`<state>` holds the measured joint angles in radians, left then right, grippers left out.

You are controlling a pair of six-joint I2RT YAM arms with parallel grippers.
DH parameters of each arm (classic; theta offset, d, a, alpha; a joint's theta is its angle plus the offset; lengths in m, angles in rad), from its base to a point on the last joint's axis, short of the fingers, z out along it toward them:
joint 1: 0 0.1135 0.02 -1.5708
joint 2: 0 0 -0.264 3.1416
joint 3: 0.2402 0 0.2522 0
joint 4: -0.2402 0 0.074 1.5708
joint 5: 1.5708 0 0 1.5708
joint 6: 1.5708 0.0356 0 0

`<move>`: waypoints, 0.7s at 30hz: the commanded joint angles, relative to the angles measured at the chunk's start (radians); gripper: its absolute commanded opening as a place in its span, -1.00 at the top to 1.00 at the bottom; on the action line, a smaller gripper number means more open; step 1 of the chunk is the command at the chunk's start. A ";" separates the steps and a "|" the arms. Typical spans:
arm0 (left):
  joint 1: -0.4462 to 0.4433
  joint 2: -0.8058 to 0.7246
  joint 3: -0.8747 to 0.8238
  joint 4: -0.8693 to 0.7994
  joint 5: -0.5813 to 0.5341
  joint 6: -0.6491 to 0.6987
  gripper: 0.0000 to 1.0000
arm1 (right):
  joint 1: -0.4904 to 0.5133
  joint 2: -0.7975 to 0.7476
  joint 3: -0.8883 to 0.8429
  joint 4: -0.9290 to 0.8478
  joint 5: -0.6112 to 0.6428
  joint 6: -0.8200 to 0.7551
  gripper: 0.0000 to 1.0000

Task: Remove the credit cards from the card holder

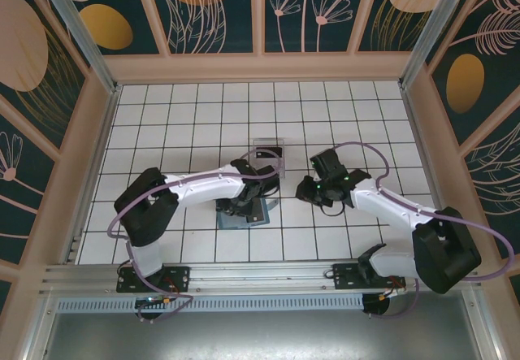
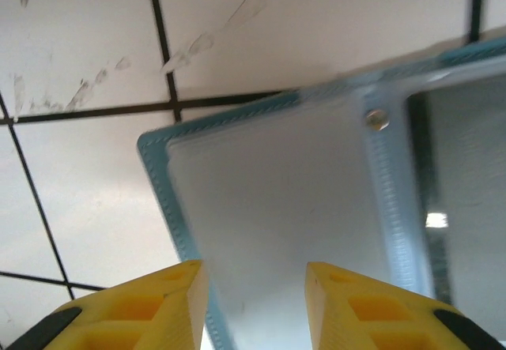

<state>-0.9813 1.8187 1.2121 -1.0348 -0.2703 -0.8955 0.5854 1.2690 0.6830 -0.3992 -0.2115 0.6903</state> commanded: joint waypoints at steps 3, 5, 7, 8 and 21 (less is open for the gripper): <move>-0.002 -0.081 -0.138 0.100 0.024 -0.032 0.23 | 0.044 0.054 0.070 -0.002 -0.017 -0.004 0.51; 0.001 -0.098 -0.194 0.175 0.054 -0.034 0.23 | 0.067 0.078 0.092 0.000 -0.023 -0.014 0.47; 0.011 -0.143 -0.233 0.256 0.096 -0.036 0.23 | 0.089 0.102 0.114 0.007 -0.034 -0.024 0.38; 0.015 -0.155 -0.267 0.282 0.111 -0.039 0.23 | 0.099 0.115 0.126 0.006 -0.037 -0.028 0.33; 0.113 -0.326 -0.416 0.414 0.170 -0.046 0.23 | 0.165 0.303 0.231 0.010 -0.054 -0.055 0.27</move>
<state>-0.8860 1.5295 0.8154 -0.6594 -0.1219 -0.9329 0.7399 1.5414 0.8825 -0.3920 -0.2535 0.6579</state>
